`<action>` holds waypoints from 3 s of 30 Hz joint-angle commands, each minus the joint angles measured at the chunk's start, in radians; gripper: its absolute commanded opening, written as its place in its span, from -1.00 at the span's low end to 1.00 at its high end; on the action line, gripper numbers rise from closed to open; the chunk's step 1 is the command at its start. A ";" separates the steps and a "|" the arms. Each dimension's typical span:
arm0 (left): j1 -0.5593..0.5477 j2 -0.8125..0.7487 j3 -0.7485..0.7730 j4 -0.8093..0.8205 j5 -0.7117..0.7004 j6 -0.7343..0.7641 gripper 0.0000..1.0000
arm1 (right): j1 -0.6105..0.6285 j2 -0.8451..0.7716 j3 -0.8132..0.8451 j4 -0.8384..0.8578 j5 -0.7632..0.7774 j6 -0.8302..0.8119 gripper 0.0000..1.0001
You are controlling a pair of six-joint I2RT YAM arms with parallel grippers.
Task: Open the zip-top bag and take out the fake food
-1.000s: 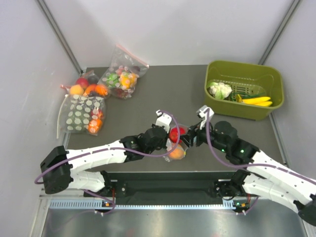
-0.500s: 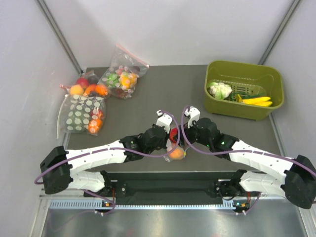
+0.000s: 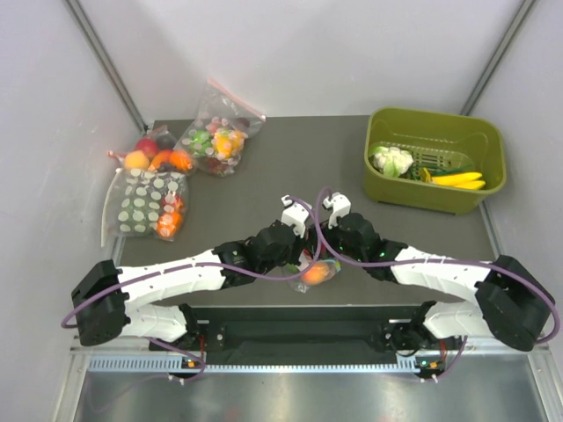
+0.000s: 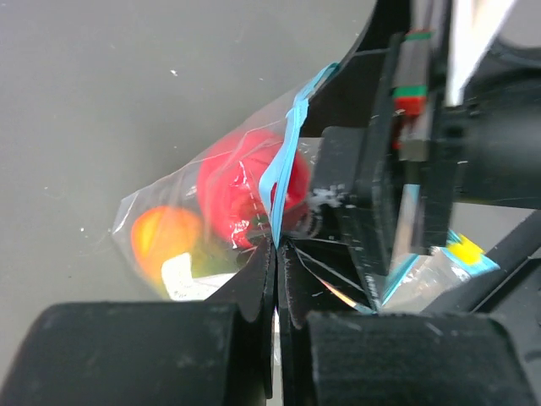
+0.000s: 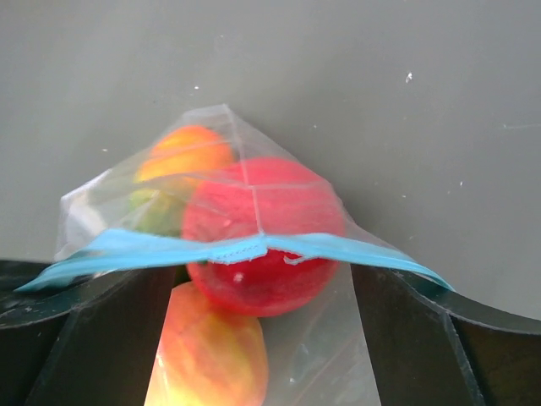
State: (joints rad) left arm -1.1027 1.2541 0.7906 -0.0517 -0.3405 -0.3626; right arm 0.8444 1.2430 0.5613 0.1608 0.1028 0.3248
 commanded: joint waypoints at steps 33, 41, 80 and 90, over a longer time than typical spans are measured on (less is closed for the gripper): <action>0.086 -0.090 -0.083 0.099 0.024 -0.022 -1.00 | 0.013 -0.244 -0.121 0.013 0.014 0.010 -0.60; 0.110 -0.068 -0.087 0.092 0.029 -0.027 -1.00 | 0.012 -0.437 -0.144 -0.105 0.051 0.022 -0.61; 0.121 -0.151 -0.106 0.055 0.067 -0.006 -1.00 | -0.912 -0.099 0.396 -0.069 -0.253 -0.148 -0.68; 0.121 -0.140 -0.106 0.055 0.078 -0.001 -1.00 | -0.943 0.033 0.503 -0.104 -0.242 -0.193 0.34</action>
State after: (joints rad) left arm -0.9863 1.1210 0.6895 -0.0151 -0.2726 -0.3714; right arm -0.0864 1.2751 0.9974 0.0292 -0.1307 0.1589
